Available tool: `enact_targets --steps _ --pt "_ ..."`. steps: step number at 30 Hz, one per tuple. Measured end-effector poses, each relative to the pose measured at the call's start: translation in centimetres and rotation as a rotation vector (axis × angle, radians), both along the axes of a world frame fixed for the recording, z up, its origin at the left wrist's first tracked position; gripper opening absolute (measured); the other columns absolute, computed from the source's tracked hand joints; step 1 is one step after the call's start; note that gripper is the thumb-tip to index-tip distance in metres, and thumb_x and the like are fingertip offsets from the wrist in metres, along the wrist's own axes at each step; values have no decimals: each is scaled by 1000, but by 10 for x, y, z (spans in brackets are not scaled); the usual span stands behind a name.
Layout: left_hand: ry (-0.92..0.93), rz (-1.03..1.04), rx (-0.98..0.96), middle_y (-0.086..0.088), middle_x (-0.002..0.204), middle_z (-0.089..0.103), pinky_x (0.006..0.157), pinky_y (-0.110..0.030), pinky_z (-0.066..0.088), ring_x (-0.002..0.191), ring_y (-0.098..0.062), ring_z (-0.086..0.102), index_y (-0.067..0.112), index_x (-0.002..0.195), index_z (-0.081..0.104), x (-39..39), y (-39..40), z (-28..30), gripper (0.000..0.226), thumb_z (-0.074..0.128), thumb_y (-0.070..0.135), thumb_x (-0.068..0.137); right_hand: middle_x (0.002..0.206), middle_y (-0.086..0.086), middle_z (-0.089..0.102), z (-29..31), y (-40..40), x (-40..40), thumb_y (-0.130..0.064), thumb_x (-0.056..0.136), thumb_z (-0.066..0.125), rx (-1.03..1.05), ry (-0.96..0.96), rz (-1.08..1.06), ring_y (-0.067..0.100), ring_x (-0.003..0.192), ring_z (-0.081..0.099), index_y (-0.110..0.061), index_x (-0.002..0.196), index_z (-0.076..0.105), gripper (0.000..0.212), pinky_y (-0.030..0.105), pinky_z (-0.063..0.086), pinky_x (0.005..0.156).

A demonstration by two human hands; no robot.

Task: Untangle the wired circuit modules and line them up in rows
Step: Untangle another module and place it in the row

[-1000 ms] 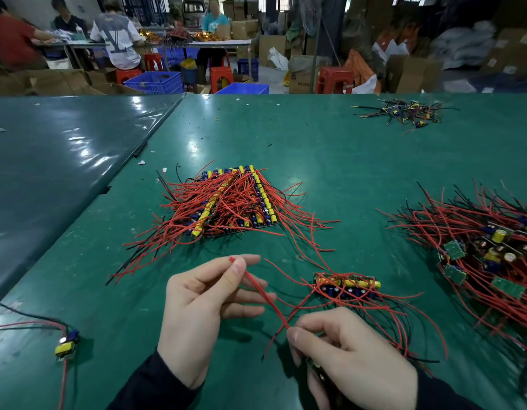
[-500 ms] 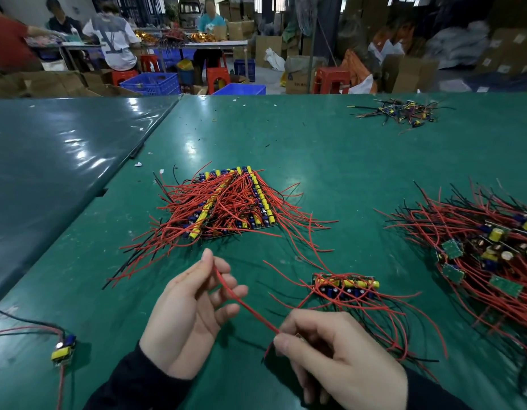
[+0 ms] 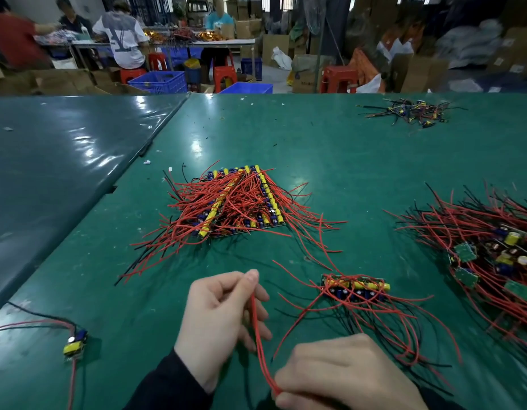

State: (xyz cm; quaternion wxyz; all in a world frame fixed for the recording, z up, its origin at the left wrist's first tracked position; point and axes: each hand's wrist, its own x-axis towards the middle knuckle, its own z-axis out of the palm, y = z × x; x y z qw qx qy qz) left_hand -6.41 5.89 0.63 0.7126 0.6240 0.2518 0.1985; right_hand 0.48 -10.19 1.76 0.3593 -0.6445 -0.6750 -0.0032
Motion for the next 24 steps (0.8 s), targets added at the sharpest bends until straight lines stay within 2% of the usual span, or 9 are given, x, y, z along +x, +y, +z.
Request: enact_targets --steps 3,8,10,13,16,18,20,22,24 --pt "-27 -87 336 -9 44 56 36 -22 36 34 -19 52 4 58 59 0 -7 -3 36 55 17 91 71 -2 57 1 -1 -1 -23 95 58 138 201 -23 11 60 54 -11 83 68 20 15 46 57" --pt "-7 -169 497 0 39 52 38 -20 36 34 -10 46 4 56 58 0 -11 -7 37 56 12 91 69 -5 61 5 -3 -1 -26 94 56 214 424 -92 8 56 60 -15 84 70 20 16 47 57" --pt "-26 -108 424 -5 43 56 38 -21 37 36 -14 49 3 57 60 2 -9 -8 35 57 13 91 71 -6 62 5 -1 -2 -26 94 57 106 368 -47 5 59 59 -14 84 70 20 14 46 58" --pt "-150 79 178 -13 48 58 38 -20 43 40 -20 55 2 59 63 3 2 0 31 59 19 84 68 -5 61 2 0 -5 -31 94 58 -111 313 -28 0 58 52 -19 79 68 21 11 40 56" --pt "-325 171 196 -10 51 61 52 -26 55 45 -21 60 4 64 68 -1 11 9 29 60 26 81 59 -2 64 1 0 -3 -35 92 58 -309 544 -149 3 51 53 -22 73 66 24 25 44 53" --pt "-402 135 279 -10 53 63 59 -33 59 47 -24 63 8 69 70 -5 7 12 27 65 29 86 54 -1 64 1 0 2 -29 91 58 -426 774 -254 5 47 55 -19 69 68 27 23 45 50" --pt "-427 85 327 -11 55 64 58 -36 59 47 -28 64 8 72 70 -8 -1 12 28 59 30 87 52 -1 64 0 0 4 -26 91 58 -501 849 -313 7 44 55 -17 66 68 28 19 43 49" --pt "-435 84 319 -11 56 64 56 -34 58 47 -28 65 9 74 71 -7 -4 11 29 57 29 89 55 0 66 0 1 3 -26 91 58 -496 860 -298 9 47 57 -18 66 68 28 19 44 51" --pt "-430 155 222 -10 56 64 54 -26 55 48 -25 64 11 74 73 -5 1 12 27 58 26 90 60 -2 67 3 3 4 -25 92 59 -438 992 -202 9 52 58 -19 70 69 25 18 44 51"
